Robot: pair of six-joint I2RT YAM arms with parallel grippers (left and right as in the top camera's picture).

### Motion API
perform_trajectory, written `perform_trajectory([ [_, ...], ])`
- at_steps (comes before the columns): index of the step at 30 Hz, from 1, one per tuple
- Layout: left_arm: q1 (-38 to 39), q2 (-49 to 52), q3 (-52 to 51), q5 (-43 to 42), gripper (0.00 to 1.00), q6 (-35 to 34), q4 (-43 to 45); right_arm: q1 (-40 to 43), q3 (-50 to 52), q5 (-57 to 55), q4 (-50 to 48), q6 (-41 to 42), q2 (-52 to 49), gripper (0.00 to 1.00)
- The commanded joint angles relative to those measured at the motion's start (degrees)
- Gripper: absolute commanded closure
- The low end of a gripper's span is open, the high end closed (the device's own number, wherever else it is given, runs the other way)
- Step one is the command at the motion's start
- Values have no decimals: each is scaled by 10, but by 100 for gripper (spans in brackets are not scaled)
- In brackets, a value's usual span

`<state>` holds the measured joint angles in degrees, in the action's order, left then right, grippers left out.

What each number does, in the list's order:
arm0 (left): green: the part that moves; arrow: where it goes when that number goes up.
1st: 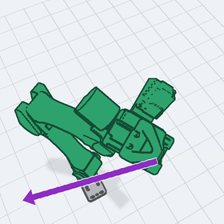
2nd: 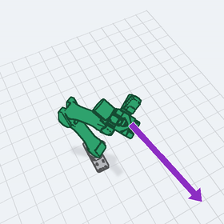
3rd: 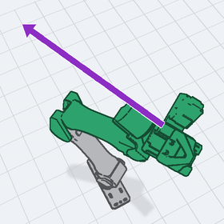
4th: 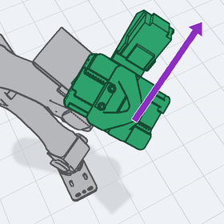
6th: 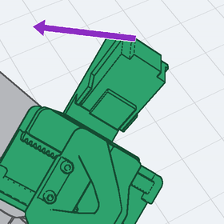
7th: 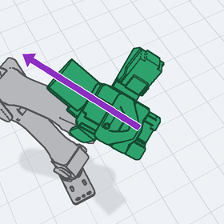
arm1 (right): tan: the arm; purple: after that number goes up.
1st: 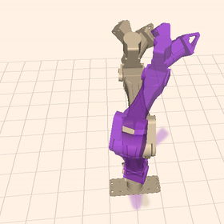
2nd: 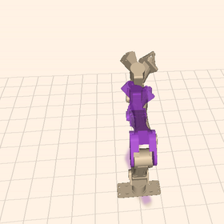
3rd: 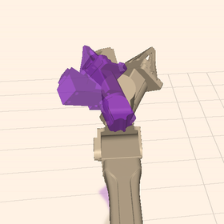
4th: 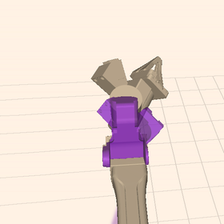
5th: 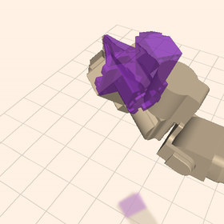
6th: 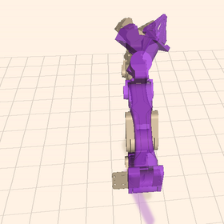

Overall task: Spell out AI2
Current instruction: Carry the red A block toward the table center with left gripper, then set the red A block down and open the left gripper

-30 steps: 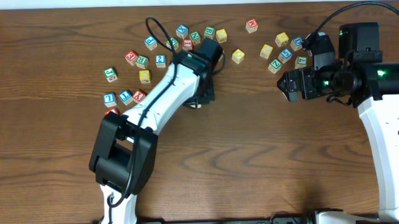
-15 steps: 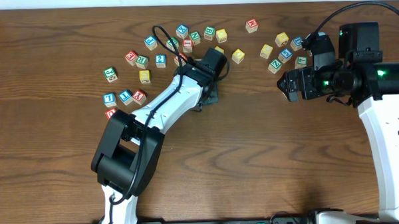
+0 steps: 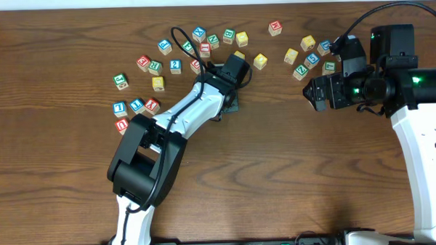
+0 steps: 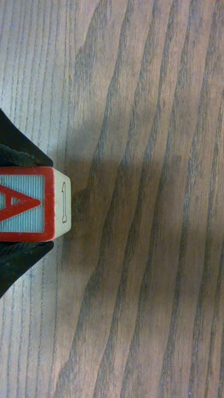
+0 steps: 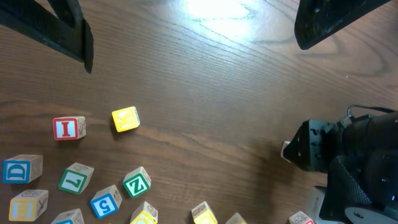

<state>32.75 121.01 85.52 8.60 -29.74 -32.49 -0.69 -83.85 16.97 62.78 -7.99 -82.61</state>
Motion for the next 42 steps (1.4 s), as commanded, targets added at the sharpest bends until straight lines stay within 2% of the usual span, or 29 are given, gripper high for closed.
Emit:
perform_trajectory([
  [1,0,12,-3,11,76,14,-2,3,-12,5,0,-4,0,1],
  [8,0,12,-3,11,75,14,3,3,-12,5,0,-4,0,1],
  [15,0,12,-3,11,59,14,2,3,-12,5,0,-4,0,1],
  [22,0,6,-1,11,56,16,2,3,-12,5,0,-4,0,1],
  [29,-10,-49,26,11,55,56,-10,3,-12,5,0,-4,0,1],
  [33,-21,-95,29,11,51,56,-4,3,-12,5,0,-4,0,1],
  [42,-60,-183,29,11,51,66,-30,3,-12,5,0,-4,0,1],
])
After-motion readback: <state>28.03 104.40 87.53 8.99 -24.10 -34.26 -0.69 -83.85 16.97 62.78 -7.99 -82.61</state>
